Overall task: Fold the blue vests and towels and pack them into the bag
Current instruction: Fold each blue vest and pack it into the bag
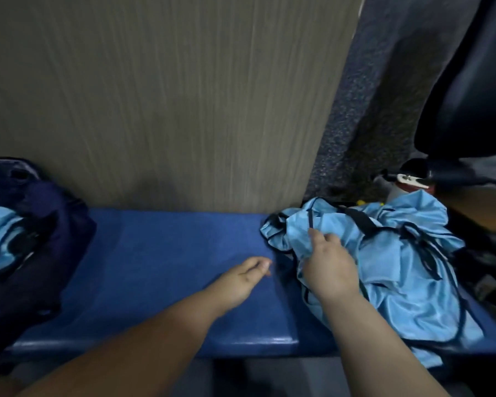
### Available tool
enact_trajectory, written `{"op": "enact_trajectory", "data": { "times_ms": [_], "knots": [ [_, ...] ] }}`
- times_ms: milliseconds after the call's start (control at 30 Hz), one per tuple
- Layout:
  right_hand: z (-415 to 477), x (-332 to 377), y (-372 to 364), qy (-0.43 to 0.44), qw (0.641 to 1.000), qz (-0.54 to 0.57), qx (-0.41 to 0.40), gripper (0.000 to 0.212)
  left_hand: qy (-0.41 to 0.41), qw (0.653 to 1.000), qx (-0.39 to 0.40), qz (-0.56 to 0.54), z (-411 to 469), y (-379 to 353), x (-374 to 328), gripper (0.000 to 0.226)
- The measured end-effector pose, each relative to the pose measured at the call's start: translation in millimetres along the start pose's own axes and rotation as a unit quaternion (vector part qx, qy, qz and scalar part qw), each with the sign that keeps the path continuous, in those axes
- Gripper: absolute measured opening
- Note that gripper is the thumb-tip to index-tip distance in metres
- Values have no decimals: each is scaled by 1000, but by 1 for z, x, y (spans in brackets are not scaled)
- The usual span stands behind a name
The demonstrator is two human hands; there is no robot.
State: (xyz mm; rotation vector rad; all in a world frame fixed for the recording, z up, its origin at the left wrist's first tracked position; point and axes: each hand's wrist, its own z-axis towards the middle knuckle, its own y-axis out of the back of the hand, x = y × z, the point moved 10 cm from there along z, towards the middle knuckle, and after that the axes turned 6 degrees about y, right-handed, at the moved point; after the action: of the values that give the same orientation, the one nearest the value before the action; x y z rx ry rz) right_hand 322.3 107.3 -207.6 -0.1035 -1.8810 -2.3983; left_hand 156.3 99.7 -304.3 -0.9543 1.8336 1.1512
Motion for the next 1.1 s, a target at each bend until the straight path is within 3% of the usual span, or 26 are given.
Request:
{"op": "enact_trajectory", "data": {
  "times_ms": [133, 200, 267, 367, 500, 567, 667, 767, 867, 933, 1000, 1033, 1100],
  "knots": [
    [-2, 22, -8, 13, 977, 209, 26, 33, -10, 998, 2, -55, -6, 5, -3, 39],
    [-4, 43, -16, 21, 925, 377, 31, 24, -9, 992, -19, -127, -9, 11, -6, 57],
    [-9, 66, -22, 31, 864, 500, 54, 17, 23, 962, -7, -272, -13, 12, -5, 68],
    [-18, 103, -31, 59, 759, 637, 119, 16, 48, 909, 29, -412, -26, 15, -9, 60],
    [-26, 134, -35, 79, 678, 705, 192, 20, 10, 895, 10, -446, -37, 47, -13, 37],
    [-27, 140, -30, 107, 695, 682, 201, 25, -12, 903, -50, -426, -39, 74, -9, 27],
    [-16, 126, -9, 144, 809, 561, 103, 31, -30, 898, -151, -413, -47, 120, 0, 22],
    [-2, 97, 13, 135, 862, 488, -6, 26, -43, 906, -213, -364, -58, 162, -1, 26],
    [10, 65, 10, 106, 938, 330, -23, 35, -50, 881, -245, -403, -65, 194, -1, 26],
    [16, 52, 2, 84, 959, 270, 2, 45, -52, 856, -266, -441, -67, 211, 2, 21],
    [18, 49, -15, 67, 957, 277, 63, 58, -55, 843, -285, -453, -64, 229, 13, 19],
    [18, 52, -24, 66, 951, 288, 93, 63, -47, 847, -284, -448, -60, 235, 21, 24],
    [18, 59, -38, 73, 947, 284, 130, 70, -13, 884, -254, -392, -50, 237, 37, 55]
  ]
}}
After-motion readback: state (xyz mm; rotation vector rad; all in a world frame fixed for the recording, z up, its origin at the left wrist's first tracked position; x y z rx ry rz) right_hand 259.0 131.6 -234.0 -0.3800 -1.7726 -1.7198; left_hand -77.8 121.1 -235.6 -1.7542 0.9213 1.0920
